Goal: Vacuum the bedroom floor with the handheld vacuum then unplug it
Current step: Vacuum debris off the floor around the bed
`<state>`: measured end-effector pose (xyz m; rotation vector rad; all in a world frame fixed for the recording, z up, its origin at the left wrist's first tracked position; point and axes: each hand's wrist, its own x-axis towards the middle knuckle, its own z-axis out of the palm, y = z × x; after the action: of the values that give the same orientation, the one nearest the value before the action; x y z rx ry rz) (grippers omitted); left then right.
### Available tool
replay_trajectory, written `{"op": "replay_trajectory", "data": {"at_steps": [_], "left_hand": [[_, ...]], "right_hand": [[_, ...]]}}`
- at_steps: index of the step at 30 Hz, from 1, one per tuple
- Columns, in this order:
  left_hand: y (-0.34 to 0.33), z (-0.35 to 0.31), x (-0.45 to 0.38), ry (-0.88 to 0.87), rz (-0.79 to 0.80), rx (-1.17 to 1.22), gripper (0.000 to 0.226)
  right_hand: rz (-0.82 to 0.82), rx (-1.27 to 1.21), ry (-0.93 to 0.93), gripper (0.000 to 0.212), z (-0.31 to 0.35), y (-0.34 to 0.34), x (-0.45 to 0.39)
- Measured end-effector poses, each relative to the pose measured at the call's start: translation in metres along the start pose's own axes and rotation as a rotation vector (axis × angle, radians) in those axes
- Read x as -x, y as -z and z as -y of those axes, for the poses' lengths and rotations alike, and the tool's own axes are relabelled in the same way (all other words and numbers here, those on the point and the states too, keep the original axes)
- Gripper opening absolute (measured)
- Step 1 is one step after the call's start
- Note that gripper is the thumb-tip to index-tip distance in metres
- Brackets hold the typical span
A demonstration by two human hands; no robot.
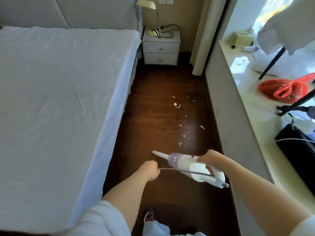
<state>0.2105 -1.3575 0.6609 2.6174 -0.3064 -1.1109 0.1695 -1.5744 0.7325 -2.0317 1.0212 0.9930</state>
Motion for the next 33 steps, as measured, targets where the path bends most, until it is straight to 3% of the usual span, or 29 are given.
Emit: {"op": "replay_trajectory", "data": {"at_steps": [4,13,22,25,33], "left_hand": [[-0.021,-0.049,0.002,-0.050,0.045,-0.045,0.027],[-0.072,-0.112,0.021,-0.086,0.090,-0.090,0.021],[-0.077,-0.084,0.046,0.042,-0.020,-0.061,0.023],[-0.073,-0.069,0.058,0.080,-0.051,-0.038,0.023],[-0.070,-0.065,0.068,0.078,-0.069,-0.038,0.022]], "right_hand": [[0.002,-0.024,-0.077,0.029,-0.056,0.028,0.007],[-0.098,-0.042,-0.064,0.033,-0.148,0.062,0.015],[0.046,-0.013,0.040,0.031,-0.117,0.036,0.006],[0.080,0.015,0.083,0.040,-0.102,0.011,0.000],[0.013,0.006,0.108,0.039,-0.113,0.003,-0.013]]}}
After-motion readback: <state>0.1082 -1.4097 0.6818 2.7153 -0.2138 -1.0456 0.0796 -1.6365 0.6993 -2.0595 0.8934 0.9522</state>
